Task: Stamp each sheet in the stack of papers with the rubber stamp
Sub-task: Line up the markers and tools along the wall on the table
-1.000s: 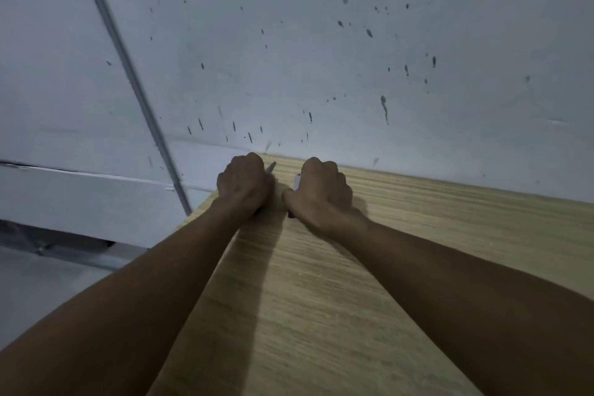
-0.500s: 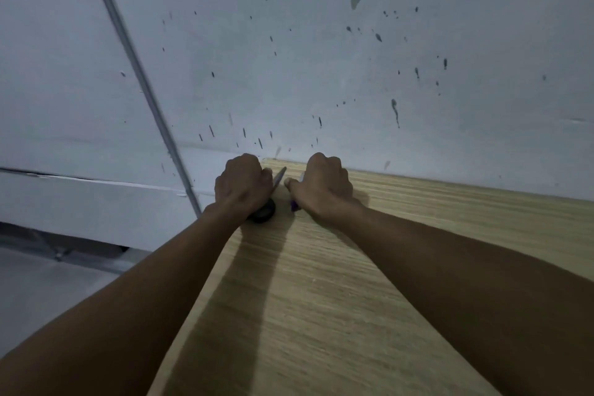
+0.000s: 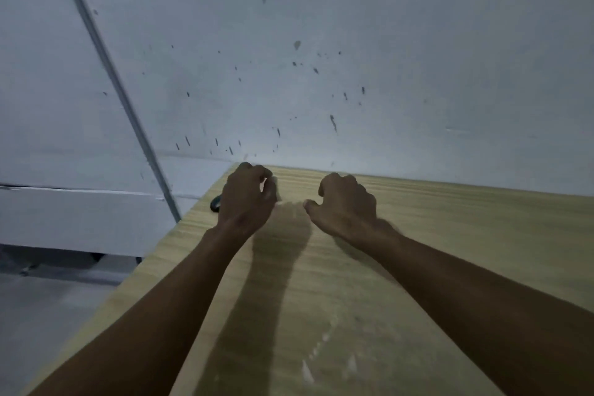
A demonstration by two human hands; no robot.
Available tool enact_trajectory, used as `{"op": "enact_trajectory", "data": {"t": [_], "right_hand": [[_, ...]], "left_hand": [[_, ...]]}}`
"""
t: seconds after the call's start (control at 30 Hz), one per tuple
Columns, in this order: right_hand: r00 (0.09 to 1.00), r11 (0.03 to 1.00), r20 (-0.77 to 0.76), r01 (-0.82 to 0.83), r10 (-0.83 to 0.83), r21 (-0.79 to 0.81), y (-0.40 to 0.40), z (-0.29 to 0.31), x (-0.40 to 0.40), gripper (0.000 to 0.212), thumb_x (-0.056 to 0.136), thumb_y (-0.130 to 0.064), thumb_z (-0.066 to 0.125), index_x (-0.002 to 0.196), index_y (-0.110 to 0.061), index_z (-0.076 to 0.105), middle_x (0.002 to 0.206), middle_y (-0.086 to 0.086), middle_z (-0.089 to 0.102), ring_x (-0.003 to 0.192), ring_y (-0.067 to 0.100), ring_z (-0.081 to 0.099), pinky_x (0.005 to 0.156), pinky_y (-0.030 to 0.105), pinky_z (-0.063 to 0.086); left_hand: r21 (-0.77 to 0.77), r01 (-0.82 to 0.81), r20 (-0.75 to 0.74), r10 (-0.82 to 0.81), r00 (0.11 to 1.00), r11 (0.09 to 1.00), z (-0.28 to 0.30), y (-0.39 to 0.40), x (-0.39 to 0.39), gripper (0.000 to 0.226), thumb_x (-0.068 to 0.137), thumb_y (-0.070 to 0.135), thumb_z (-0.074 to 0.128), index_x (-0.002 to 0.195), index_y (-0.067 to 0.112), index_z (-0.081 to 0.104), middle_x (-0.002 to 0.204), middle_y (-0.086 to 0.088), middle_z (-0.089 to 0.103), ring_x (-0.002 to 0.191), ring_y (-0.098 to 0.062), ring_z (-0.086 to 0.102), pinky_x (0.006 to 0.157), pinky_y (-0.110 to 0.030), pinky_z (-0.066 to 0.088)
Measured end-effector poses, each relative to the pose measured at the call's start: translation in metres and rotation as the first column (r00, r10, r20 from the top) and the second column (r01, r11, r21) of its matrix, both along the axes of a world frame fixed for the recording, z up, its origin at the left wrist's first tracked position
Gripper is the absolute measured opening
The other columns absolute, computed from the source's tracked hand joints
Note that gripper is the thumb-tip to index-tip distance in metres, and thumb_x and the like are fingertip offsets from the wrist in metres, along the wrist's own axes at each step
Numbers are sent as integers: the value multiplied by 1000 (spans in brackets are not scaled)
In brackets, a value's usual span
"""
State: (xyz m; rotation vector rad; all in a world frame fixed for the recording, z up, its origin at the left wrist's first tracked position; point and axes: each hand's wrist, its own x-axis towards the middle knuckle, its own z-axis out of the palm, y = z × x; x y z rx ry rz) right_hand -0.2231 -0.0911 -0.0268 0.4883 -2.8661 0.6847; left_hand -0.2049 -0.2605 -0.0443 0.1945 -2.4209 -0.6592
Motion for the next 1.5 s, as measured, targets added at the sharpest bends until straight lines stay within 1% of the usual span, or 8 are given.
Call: {"op": "enact_trajectory", "data": {"t": [0.17, 0.4, 0.67, 0.8, 1.0, 1.1, 1.4, 1.5], "right_hand": [[998, 998, -10, 66, -66, 6, 56, 15, 57, 35, 88, -42, 60, 111, -16, 58, 115, 6, 58, 105, 29, 58, 78, 35, 39], [988, 987, 30, 152, -151, -50, 148, 22, 134, 27, 83, -38, 65, 104, -20, 64, 107, 0, 60, 97, 24, 61, 72, 31, 40], [942, 942, 23, 335, -335, -28, 278, 16, 193, 22, 83, -33, 65, 102, -23, 66, 103, -2, 63, 94, 22, 61, 70, 29, 41], [923, 924, 38, 382, -383, 19, 322, 7, 214, 23, 83, -32, 62, 103, -19, 63, 105, 2, 62, 94, 24, 60, 66, 30, 44], [891, 891, 88, 432, -446, 140, 348, -5, 230, 35, 85, -46, 63, 106, -19, 55, 88, -2, 48, 93, 24, 60, 67, 29, 42], [893, 900, 137, 408, -429, 153, 350, -15, 229, 36, 82, -51, 63, 99, -21, 53, 97, 1, 59, 89, 23, 60, 67, 30, 44], [920, 917, 63, 377, -387, 130, 340, -21, 225, 23, 86, -37, 59, 94, -20, 44, 96, 3, 52, 82, 21, 54, 60, 30, 38], [930, 932, 78, 357, -360, 58, 328, -17, 220, 22, 85, -37, 58, 91, -17, 49, 85, -1, 55, 74, 22, 62, 64, 33, 51]], "left_hand": [[52, 145, -53, -143, 988, 988, 10, 68, 49, 13, 87, 15, 60, 84, 12, 72, 85, -5, 64, 79, -19, 59, 82, -39, 49], [91, 303, -41, -300, 953, 949, 17, 173, 111, 12, 87, 14, 61, 87, 10, 73, 86, -6, 66, 75, -18, 62, 72, -38, 52], [135, 411, 160, -430, 889, 901, 11, 288, 151, 18, 87, 23, 53, 79, 16, 68, 80, -1, 69, 77, -21, 64, 70, -41, 55], [86, 344, 344, -351, 871, 935, 2, 329, 162, 34, 91, 39, 54, 65, 18, 48, 80, -11, 58, 84, -33, 61, 69, -38, 48], [-48, 259, 523, -197, 829, 965, 2, 370, 181, 50, 87, 60, 53, 100, 12, 50, 100, -8, 49, 98, -31, 58, 82, -37, 47], [-94, 285, 596, -175, 784, 954, 1, 377, 184, 51, 82, 57, 60, 104, 12, 51, 104, -8, 55, 94, -29, 59, 77, -36, 48], [48, 267, 568, -246, 786, 963, 5, 365, 183, 38, 89, 37, 56, 112, 7, 51, 111, -12, 54, 81, -24, 51, 66, -30, 40], [50, 215, 533, -208, 820, 975, 8, 345, 178, 41, 87, 39, 57, 113, 8, 51, 110, -11, 54, 84, -25, 54, 66, -31, 41]]}}
